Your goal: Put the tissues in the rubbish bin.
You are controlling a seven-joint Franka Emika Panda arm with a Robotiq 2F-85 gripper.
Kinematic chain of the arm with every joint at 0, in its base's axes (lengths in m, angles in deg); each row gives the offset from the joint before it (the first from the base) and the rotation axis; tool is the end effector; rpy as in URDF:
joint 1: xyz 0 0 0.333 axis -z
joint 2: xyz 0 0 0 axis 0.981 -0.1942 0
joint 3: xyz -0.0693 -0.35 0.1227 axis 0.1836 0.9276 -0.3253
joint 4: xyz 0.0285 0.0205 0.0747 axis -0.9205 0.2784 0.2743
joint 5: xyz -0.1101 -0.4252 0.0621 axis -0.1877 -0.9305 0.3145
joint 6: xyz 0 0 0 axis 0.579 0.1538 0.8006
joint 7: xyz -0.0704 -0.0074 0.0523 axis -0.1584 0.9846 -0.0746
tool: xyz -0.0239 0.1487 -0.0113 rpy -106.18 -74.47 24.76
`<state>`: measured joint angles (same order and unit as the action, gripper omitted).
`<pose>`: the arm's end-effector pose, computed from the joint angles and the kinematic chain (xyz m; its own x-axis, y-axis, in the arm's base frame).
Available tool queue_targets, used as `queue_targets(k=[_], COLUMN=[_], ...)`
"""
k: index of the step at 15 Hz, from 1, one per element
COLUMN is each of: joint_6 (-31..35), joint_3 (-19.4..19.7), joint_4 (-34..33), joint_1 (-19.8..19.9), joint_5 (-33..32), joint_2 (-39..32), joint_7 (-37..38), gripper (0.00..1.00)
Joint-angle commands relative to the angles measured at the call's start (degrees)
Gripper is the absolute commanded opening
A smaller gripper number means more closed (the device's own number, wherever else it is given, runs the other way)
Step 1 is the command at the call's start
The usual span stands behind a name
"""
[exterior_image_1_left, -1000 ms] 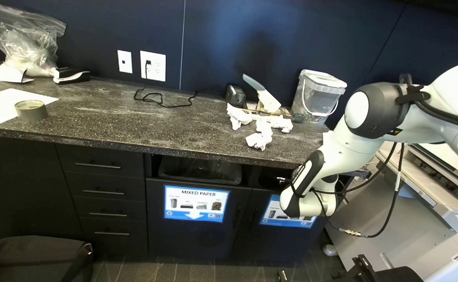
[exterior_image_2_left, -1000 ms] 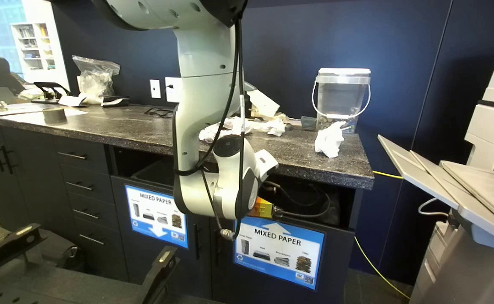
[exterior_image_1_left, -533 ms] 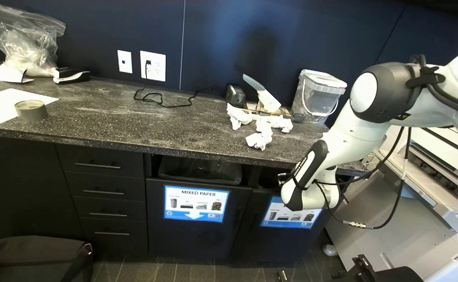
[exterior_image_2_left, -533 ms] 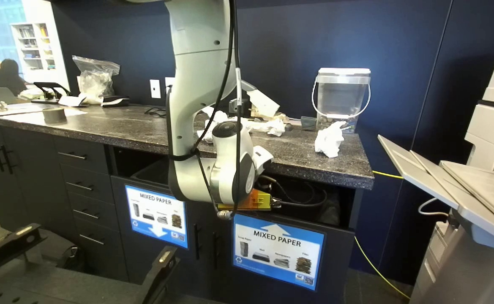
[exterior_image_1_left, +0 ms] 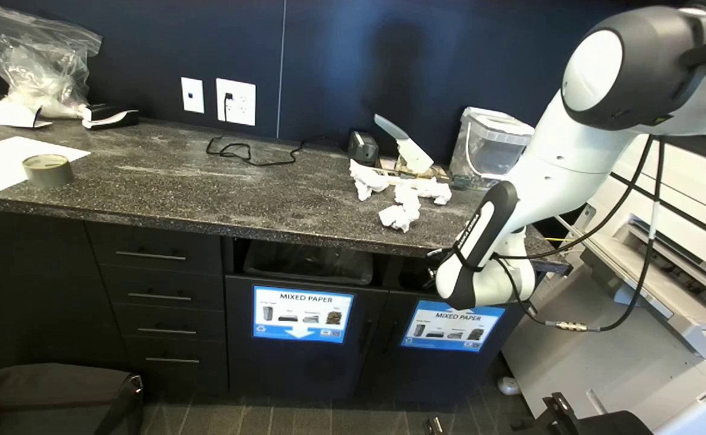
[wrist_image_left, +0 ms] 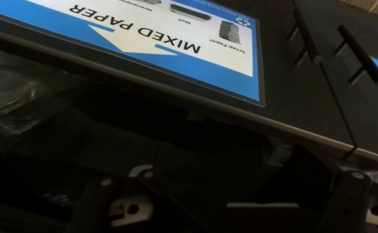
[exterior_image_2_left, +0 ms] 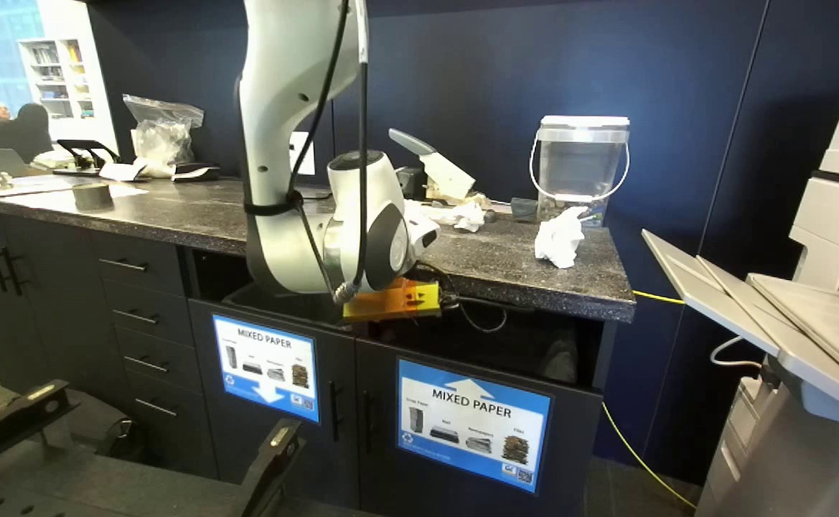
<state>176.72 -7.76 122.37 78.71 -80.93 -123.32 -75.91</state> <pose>0.6197 -0.0880 -0.0158 0.8815 0.2091 0.4235 0.1370 -0.9713 0.1944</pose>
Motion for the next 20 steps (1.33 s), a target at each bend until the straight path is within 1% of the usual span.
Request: queue_targets(k=[1,2,3,4,8,10,12,14,15,17,20], joint_6=[-8.72,-12.29,-17.24,-21.28,-37.79,-43.99,-49.40,-53.18,-54.81,-55.89,-57.02], joint_3=[2.75,1.82,1.93,0.81,-1.90,-4.60,-7.35,-8.74,-8.87,-8.58,-7.22], joint_4=[8.72,9.77,10.63,11.26,10.50,8.82,6.40,4.04,2.81,0.29,-2.94], joint_1=[-4.53,-3.77,-4.37,-3.78,-2.97,-1.64,-0.36,0.10,0.03,-0.29,-1.58], joint_5=[-0.11,-1.68,-2.65,-4.22,-7.53,-6.63,-3.36,-0.06,1.14,2.93,2.09], joint_2=[10.96,13.44,16.27,18.93,28.79,32.41,34.78,36.01,36.18,35.52,33.65], joint_7=[-3.12,-3.92,-4.86,-5.86,-7.13,-7.67,-7.44,-5.53,-4.06,-0.20,8.56], gripper=[1.00,1.00,1.00,1.00,1.00,1.00,1.00,1.00,1.00,1.00,1.00])
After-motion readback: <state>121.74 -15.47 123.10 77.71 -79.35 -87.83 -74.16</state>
